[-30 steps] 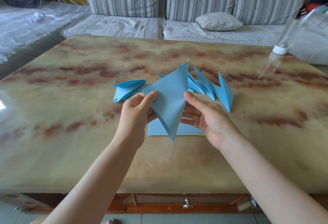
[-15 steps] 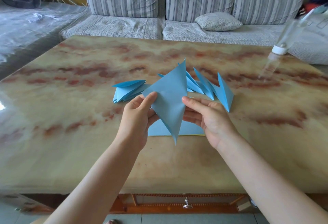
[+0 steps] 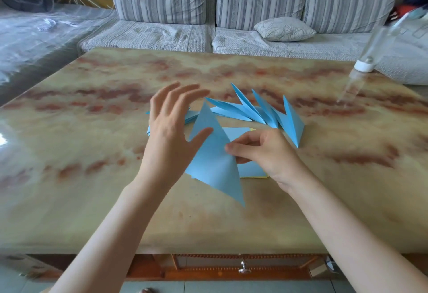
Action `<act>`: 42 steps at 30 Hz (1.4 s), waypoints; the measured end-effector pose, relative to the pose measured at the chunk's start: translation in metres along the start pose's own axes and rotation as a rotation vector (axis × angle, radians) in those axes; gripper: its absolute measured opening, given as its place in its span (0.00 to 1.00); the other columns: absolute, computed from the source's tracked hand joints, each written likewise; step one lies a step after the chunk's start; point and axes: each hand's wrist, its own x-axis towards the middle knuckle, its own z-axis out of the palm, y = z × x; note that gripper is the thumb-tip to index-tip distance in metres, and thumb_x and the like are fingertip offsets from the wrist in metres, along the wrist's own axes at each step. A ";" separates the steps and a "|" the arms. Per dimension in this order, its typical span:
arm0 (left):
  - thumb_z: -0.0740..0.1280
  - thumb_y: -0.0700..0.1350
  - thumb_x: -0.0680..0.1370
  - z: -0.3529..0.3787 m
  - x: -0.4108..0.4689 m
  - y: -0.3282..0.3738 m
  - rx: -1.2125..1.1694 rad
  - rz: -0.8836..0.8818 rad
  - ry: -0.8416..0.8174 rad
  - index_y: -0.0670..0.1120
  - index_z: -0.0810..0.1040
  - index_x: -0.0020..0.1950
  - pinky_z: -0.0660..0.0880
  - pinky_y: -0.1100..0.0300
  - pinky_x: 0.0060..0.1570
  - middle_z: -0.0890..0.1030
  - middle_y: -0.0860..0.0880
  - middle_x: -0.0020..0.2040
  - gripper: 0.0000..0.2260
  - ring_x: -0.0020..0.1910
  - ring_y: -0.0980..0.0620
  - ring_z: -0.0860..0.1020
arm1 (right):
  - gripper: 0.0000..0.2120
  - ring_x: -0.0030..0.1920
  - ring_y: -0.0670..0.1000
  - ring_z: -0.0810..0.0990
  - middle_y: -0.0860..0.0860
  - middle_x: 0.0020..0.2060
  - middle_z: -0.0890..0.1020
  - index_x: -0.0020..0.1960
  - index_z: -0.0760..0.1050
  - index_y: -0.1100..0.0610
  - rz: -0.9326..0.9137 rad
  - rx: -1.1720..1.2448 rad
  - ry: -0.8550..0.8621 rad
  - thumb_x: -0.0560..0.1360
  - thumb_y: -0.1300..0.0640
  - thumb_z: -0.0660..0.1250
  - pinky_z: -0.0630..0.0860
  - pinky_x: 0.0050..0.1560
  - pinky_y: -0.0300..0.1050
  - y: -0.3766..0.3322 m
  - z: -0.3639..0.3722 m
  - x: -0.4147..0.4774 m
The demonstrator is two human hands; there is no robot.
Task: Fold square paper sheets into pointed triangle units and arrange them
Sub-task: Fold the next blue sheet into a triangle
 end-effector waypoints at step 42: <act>0.75 0.45 0.71 -0.016 0.007 -0.023 -0.202 -0.207 -0.536 0.60 0.81 0.37 0.73 0.64 0.50 0.82 0.62 0.39 0.09 0.44 0.61 0.77 | 0.05 0.33 0.43 0.77 0.49 0.31 0.82 0.38 0.81 0.58 0.039 -0.228 -0.212 0.71 0.58 0.74 0.75 0.40 0.34 -0.001 -0.005 -0.004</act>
